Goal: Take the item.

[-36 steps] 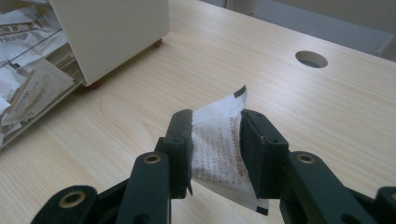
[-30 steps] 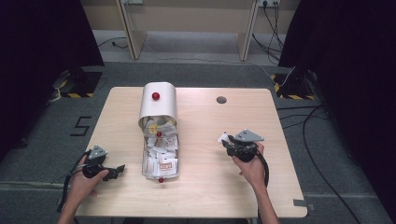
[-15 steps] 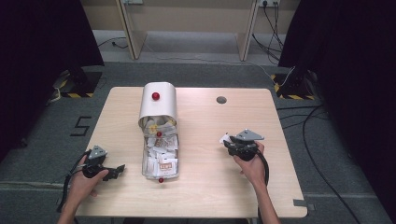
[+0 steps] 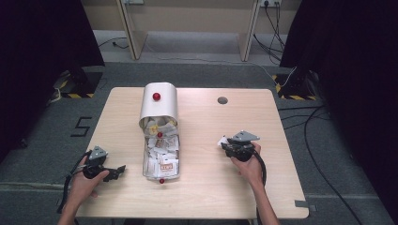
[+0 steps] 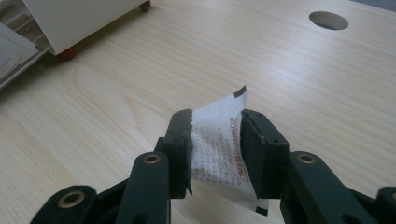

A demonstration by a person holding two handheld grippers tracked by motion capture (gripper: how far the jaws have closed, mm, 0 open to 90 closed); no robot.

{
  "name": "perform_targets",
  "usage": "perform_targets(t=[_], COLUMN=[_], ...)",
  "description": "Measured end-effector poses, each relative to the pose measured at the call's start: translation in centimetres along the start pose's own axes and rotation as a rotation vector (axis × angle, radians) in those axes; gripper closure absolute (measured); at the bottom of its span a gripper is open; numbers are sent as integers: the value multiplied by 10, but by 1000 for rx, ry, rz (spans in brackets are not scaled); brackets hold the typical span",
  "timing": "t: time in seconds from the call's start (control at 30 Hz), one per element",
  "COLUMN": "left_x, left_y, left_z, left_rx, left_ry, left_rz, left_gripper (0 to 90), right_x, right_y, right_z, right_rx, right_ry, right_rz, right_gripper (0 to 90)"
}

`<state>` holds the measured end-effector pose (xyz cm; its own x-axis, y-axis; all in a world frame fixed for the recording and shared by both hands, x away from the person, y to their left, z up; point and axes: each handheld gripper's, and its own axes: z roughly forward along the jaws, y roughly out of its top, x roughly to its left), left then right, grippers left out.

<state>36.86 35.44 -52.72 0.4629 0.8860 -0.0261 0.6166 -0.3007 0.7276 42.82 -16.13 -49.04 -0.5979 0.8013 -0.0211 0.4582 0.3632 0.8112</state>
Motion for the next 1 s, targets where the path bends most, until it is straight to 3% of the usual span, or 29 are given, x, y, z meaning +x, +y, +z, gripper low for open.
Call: perform_targets(t=[0.8,1.0], left_x=[1,1], left_y=[1,1], left_z=[0,0], left_rx=[6,6], left_ry=[0,-1], left_rz=[5,6], left_gripper=[0,0], right_x=[2,2], right_y=[-5,-7], right_z=[17,19], right_rx=[47,57], right_ry=[15,14], right_rz=[-8,0], right_gripper=[638,597])
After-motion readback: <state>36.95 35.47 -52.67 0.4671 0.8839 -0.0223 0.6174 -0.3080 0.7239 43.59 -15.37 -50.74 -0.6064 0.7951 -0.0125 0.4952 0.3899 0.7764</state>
